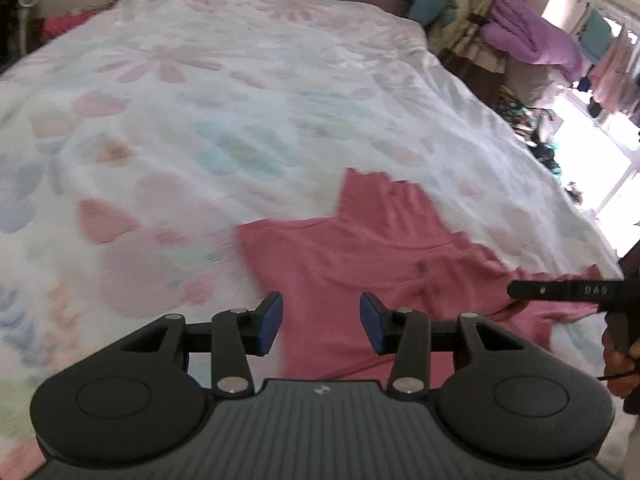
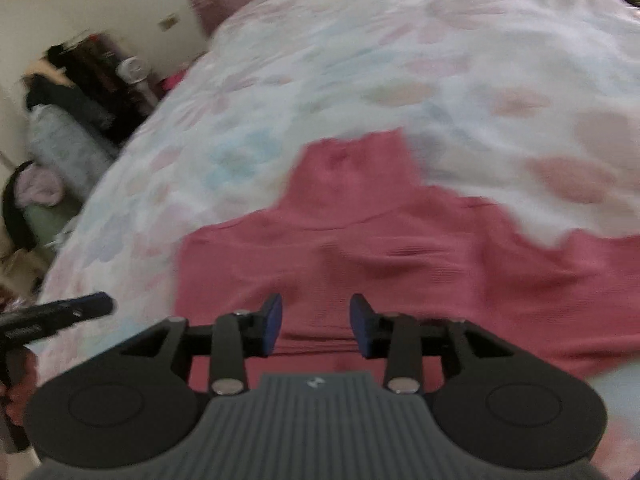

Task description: Fold small clothes

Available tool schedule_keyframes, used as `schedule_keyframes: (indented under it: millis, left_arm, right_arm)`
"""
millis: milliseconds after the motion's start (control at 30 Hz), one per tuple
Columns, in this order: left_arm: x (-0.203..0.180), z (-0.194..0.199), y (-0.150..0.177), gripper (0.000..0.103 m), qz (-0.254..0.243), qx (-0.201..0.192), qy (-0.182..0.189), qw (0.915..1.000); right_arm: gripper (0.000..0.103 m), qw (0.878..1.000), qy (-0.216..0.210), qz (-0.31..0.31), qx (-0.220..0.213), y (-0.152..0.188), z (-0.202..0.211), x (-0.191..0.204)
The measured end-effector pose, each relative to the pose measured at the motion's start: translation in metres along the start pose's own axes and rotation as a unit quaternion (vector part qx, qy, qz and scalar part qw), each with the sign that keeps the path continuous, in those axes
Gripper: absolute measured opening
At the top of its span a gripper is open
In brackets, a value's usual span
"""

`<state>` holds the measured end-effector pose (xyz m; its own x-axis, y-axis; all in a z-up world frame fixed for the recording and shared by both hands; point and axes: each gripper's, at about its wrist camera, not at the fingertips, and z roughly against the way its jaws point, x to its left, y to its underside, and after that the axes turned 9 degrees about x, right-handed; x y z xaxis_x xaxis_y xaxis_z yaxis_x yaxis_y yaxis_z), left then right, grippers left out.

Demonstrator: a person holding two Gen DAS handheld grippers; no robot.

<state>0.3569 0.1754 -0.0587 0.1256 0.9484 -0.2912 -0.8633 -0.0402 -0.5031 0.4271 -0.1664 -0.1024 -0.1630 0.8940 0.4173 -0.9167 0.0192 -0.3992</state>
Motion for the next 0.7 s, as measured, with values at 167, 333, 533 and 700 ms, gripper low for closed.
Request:
schedule_keyframes:
  millis: [167, 333, 533, 700]
  left_arm:
    - [-0.049, -0.040, -0.020, 0.049, -0.056, 0.014, 0.020, 0.9981]
    - [-0.084, -0.087, -0.027, 0.049, -0.064, 0.045, 0.041, 0.9961]
    - [-0.104, -0.125, -0.021, 0.041, -0.083, 0.083, 0.039, 0.9923]
    - [-0.116, -0.141, -0.012, 0.033, -0.129, 0.106, 0.002, 0.9860]
  right_arm:
    - [0.035, 0.998, 0.050, -0.040, -0.022, -0.005, 0.020, -0.052]
    - [0.030, 0.996, 0.017, -0.086, -0.008, -0.030, 0.009, -0.092]
    - [0.009, 0.989, -0.033, -0.139, 0.038, -0.048, -0.035, -0.112]
    - [0.000, 0.992, -0.052, -0.112, -0.009, -0.063, -0.033, -0.111]
